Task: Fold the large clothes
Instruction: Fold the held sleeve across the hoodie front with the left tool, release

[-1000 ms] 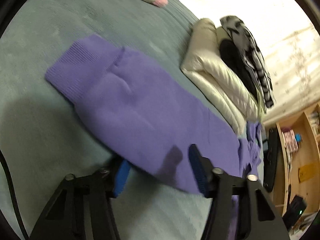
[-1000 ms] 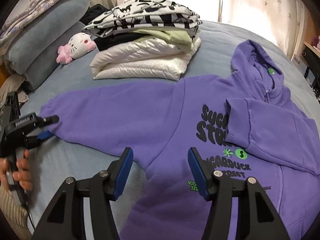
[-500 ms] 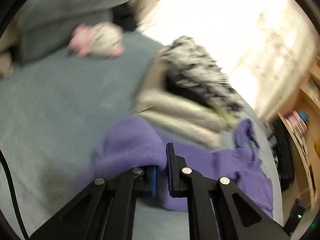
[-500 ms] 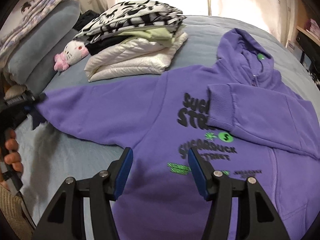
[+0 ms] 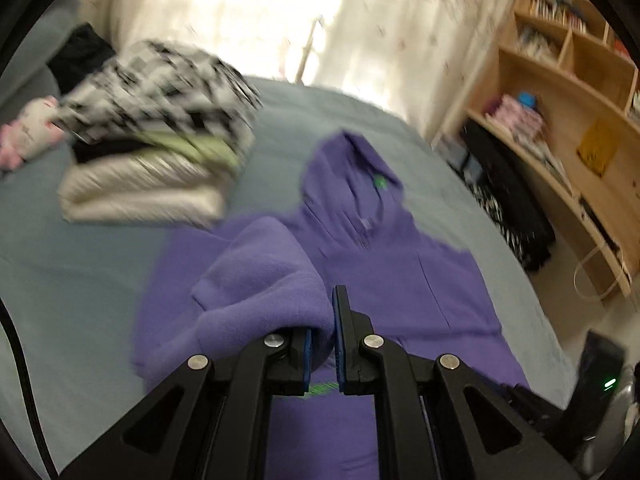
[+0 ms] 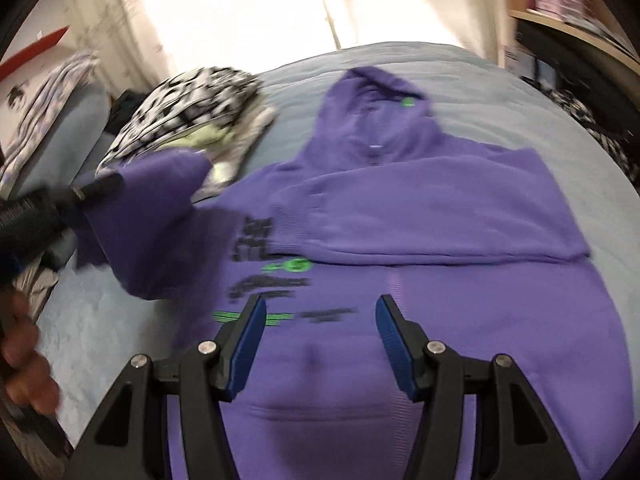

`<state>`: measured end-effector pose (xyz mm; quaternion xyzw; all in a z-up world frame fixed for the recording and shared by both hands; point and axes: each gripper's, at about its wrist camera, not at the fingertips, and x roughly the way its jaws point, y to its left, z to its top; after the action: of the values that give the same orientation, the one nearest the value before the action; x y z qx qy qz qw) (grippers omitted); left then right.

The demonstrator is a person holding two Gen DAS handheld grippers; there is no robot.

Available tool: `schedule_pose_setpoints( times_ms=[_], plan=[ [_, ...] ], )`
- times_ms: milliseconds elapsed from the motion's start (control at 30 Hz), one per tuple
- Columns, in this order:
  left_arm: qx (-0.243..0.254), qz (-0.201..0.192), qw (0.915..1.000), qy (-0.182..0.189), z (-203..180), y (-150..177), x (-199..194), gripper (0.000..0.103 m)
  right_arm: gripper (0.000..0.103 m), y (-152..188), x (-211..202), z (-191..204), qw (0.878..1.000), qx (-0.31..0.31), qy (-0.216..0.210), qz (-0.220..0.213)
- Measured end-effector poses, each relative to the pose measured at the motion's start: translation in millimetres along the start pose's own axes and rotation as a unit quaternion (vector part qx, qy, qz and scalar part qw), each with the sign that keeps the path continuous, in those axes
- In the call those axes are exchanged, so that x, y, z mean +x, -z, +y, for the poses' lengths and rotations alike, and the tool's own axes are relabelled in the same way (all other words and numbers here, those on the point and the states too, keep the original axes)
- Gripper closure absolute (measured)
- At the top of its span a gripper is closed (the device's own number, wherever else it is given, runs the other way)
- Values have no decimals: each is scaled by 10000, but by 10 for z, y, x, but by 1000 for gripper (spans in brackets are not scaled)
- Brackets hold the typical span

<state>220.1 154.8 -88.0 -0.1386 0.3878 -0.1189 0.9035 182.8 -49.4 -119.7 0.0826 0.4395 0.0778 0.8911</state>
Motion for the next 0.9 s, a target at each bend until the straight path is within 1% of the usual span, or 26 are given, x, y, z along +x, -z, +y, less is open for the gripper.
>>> schedule_pose_setpoints(
  times_ms=[67, 133, 167, 200, 233, 300, 333, 400, 433, 467, 500, 567, 633, 733, 900],
  plan=[
    [85, 240, 9997, -56, -203, 166, 257, 96, 46, 19, -43, -218, 9998, 172, 47, 5],
    [181, 483, 9985, -203, -354, 352, 493, 95, 46, 45, -71, -436, 9993, 360, 82, 26],
    [208, 613, 9976, -264, -404, 428, 595, 93, 46, 60, -79, -529, 9990, 436, 87, 44],
    [237, 733, 9966, -309, -455, 513, 650, 89, 46, 73, -83, -581, 9988, 473, 87, 58],
    [252, 825, 9957, -333, -482, 565, 705, 86, 46, 83, -90, -652, 9986, 508, 95, 71],
    [260, 952, 9943, -413, -532, 651, 758, 75, 46, 105, -106, -748, 9984, 550, 89, 79],
    [258, 977, 9940, -429, -537, 663, 777, 71, 46, 113, -116, -788, 9983, 567, 76, 79],
    [235, 977, 9942, -384, -573, 679, 737, 54, 46, 128, -138, -841, 9982, 591, 42, 63],
    [213, 960, 9945, -357, -568, 668, 703, 49, 46, 130, -145, -859, 9982, 599, 15, 52],
    [175, 932, 9950, -326, -579, 666, 651, 40, 46, 132, -153, -875, 9981, 614, -17, 43],
    [148, 914, 9952, -307, -580, 658, 623, 34, 46, 138, -161, -883, 9980, 624, -44, 38],
    [80, 868, 9958, -269, -579, 645, 538, 32, 46, 137, -174, -885, 9980, 618, -116, 27],
    [40, 902, 9957, -211, -571, 637, 472, 32, 46, 150, -197, -871, 9981, 589, -156, 10],
    [-50, 1030, 9946, -92, -533, 658, 403, 32, 46, 155, -229, -821, 9984, 533, -209, -27],
    [-145, 1202, 9926, 100, -426, 783, 254, 31, 46, 164, -271, -719, 9989, 389, -262, -45]
  ],
)
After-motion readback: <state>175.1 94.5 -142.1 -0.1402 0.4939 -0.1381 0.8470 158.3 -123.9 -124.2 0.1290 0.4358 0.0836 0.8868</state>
